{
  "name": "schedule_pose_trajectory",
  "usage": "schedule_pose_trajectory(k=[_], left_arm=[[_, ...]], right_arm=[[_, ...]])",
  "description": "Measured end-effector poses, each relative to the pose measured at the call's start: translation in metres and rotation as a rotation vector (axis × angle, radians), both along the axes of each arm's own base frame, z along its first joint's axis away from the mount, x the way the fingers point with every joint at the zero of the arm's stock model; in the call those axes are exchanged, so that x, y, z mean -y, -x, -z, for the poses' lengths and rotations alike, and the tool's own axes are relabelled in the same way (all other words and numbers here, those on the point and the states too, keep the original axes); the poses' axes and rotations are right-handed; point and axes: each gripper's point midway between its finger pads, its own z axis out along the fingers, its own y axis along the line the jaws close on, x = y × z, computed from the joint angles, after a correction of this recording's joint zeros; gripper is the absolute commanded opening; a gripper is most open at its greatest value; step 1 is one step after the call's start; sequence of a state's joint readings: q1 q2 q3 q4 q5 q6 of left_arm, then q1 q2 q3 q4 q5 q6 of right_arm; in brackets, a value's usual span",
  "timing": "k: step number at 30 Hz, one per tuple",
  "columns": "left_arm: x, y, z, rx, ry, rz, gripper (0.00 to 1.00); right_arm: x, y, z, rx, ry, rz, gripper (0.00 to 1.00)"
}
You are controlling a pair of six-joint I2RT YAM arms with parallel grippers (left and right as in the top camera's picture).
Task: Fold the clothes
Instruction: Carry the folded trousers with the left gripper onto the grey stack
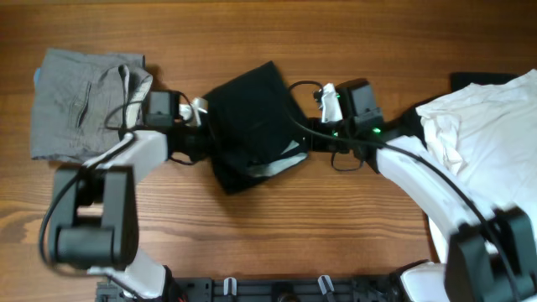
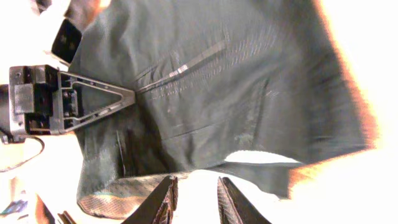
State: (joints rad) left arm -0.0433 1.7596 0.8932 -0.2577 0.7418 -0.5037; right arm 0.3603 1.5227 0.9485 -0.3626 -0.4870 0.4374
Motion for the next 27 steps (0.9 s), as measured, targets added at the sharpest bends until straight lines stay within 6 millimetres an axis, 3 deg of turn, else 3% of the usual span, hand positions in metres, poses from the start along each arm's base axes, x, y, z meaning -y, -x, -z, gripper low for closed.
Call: schedule_pose_trajectory(k=[3, 5, 6, 9, 11, 16, 18, 21, 25, 27], left_arm=[[-0.021, -0.044, -0.080, 0.260, 0.000, -0.050, 0.04], [-0.047, -0.085, -0.168, 0.558, -0.017, -0.112, 0.04], [-0.058, -0.095, -0.199, 0.657, -0.022, -0.139, 0.04], [-0.089, -0.117, -0.268, 0.873, -0.055, -0.214, 0.04], [-0.113, -0.125, -0.291, 0.929, -0.091, -0.287, 0.04], [-0.171, -0.135, -0.302, 0.961, -0.172, -0.448, 0.04], [-0.204, -0.142, -0.291, 0.944, -0.211, -0.522, 0.04], [-0.236, -0.150, -0.263, 0.885, -0.243, -0.584, 0.04], [-0.251, -0.165, -0.220, 0.804, -0.246, -0.606, 0.04], [-0.254, -0.172, -0.217, 0.828, -0.241, -0.613, 0.04]], right_arm=[[0.003, 0.000, -0.028, 0.088, -0.007, 0.000, 0.26], [0.005, 0.003, -0.035, 0.100, -0.005, 0.001, 0.26], [0.006, 0.005, -0.034, 0.093, -0.002, 0.001, 0.26], [0.010, 0.013, -0.026, 0.049, 0.020, 0.000, 0.25], [0.012, 0.018, -0.022, 0.022, 0.033, 0.001, 0.25], [0.017, 0.029, -0.013, -0.040, 0.059, 0.002, 0.25], [0.018, 0.032, -0.011, -0.054, 0.065, 0.002, 0.25], [0.019, 0.034, -0.010, -0.067, 0.069, 0.002, 0.25], [0.021, 0.040, -0.006, -0.096, 0.081, 0.001, 0.25], [0.022, 0.042, -0.005, -0.104, 0.083, 0.001, 0.25]])
